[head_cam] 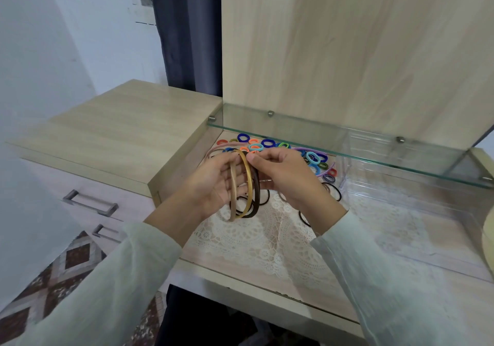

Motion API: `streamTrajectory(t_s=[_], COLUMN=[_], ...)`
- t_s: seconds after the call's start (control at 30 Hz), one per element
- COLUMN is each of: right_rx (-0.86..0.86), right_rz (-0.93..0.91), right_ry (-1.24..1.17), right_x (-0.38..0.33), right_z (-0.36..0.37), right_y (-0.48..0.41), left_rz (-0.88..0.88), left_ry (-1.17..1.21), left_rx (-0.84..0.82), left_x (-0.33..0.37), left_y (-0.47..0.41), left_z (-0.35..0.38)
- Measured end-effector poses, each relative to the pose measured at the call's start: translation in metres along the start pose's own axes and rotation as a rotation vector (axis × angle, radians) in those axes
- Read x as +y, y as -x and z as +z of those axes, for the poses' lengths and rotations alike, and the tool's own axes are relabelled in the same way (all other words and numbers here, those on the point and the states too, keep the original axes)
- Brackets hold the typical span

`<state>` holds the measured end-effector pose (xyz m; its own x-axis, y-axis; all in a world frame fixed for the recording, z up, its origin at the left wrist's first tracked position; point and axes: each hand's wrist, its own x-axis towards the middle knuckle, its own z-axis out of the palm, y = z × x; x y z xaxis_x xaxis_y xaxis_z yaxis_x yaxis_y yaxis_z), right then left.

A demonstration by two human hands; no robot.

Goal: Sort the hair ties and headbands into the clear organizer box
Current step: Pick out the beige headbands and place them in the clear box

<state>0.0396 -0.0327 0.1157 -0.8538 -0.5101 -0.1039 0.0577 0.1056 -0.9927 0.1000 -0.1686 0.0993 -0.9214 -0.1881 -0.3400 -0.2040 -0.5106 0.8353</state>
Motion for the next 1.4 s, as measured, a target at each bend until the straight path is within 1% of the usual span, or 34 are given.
streamTrajectory(t_s=[0.2,0.33,0.5,0.67,0.87,1.07,1.17,1.23,1.3,1.4], right_rx=[-0.009,-0.018,-0.049,-0.068,-0.062,-0.086,-0.102,-0.102,-0.101,-0.106], right_rz=[0.024,0.069,0.070,0.047,0.025,0.025,0.032,0.034,0.040,0.053], right_ry=[-0.001,0.011,0.019,0.019,-0.012,-0.030,-0.045,-0.045,-0.042,-0.049], right_x=[-0.001,-0.002,-0.001,-0.001,0.001,-0.001,-0.002,-0.004,-0.006,-0.008], right_z=[-0.001,-0.001,-0.001,-0.004,-0.004,-0.008,-0.011,-0.013,-0.015,-0.017], right_y=[0.001,0.002,0.003,0.005,0.007,0.007,0.007,0.008,0.009,0.010], left_rz=[0.005,0.009,0.032,0.003,0.013,0.004,0.007,0.023,0.042,0.078], left_ry=[0.000,-0.026,-0.054,0.020,0.082,0.095,0.056,-0.036,-0.151,-0.153], left_rx=[0.051,0.049,0.020,-0.010,-0.065,-0.127,-0.146,-0.123,-0.062,0.058], left_x=[0.000,-0.001,0.001,0.001,-0.001,-0.003,-0.004,-0.003,-0.005,-0.011], left_y=[-0.002,-0.005,-0.004,-0.006,-0.004,-0.008,-0.011,-0.013,-0.015,-0.019], left_z=[0.007,0.011,0.013,0.013,0.022,0.024,0.021,0.019,0.017,0.013])
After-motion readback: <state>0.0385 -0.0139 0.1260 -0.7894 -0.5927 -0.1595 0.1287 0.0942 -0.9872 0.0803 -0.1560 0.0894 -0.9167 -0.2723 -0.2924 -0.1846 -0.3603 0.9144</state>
